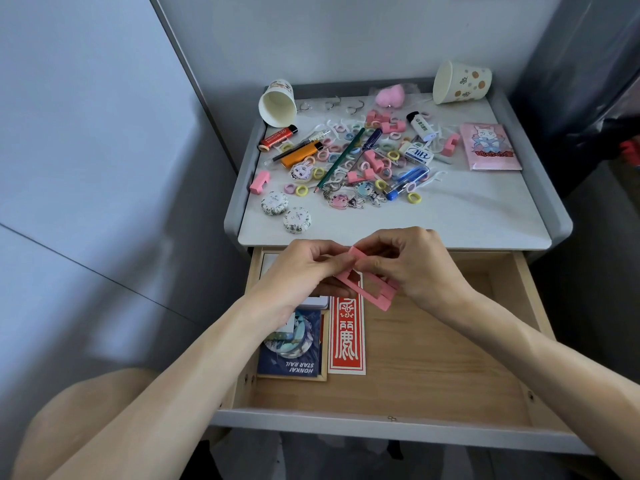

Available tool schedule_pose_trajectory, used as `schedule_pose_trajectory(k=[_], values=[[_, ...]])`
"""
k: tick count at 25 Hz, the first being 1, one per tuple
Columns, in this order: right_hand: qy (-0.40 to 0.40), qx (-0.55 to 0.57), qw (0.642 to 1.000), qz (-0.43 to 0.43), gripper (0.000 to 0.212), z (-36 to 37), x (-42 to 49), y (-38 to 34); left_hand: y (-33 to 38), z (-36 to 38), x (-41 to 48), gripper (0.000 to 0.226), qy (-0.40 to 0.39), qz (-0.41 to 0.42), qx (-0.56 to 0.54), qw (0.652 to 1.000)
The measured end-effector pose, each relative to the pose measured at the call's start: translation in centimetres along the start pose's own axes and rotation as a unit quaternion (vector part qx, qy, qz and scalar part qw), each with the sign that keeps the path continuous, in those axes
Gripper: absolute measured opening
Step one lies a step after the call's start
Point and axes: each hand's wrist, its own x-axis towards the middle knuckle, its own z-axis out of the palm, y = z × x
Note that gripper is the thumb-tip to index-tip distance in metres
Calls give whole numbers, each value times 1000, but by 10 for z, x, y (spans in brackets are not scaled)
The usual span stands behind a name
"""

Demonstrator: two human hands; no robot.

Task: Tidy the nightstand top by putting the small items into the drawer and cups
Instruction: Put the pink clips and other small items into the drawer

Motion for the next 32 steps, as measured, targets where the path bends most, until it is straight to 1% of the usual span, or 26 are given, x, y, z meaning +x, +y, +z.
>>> schedule_pose_trajectory(k=[2,4,6,9,13,17,19,21,24,26,27,28,29,30,32], values=[[4,-15,1000,-12,18,3,-2,0,-1,0,1,17,6,1,-1,1000],[17,-26,999,-12,28,5,-4,-1,-3,-1,3,19,18,5,-9,1000],[30,-19,999,8,41,3,-7,0,-4,-4,5,19,44,8,-33,998],[42,16,998,34,48,5,-15,1,-3,-10,6,17,92,2,-74,993],[75,119,988,71,40,16,-21,3,-5,-12,3,16,116,-10,-93,989],[66,275,949,138,30,24,-20,3,-9,-15,-3,16,126,-20,-91,988],[58,302,938,162,27,32,-20,2,-13,-19,-10,14,137,-21,-90,986],[51,305,934,178,24,39,-23,0,-19,-23,-18,13,143,-31,-87,985],[21,312,923,222,25,54,-30,-4,-28,-34,-31,14,139,-75,-66,985],[3,324,910,259,25,63,-35,-6,-34,-46,-37,17,117,-113,-28,986],[-6,323,907,271,25,67,-37,-6,-37,-52,-39,20,103,-128,19,986],[-18,315,907,279,25,69,-37,-6,-40,-59,-38,22,94,-132,93,982],[-35,305,908,285,26,71,-39,-5,-42,-66,-36,24,96,-123,185,970],[-56,288,910,294,27,74,-41,-4,-44,-73,-33,26,112,-104,277,949],[-107,237,913,315,28,84,-46,0,-48,-83,-26,31,174,-66,429,884]])
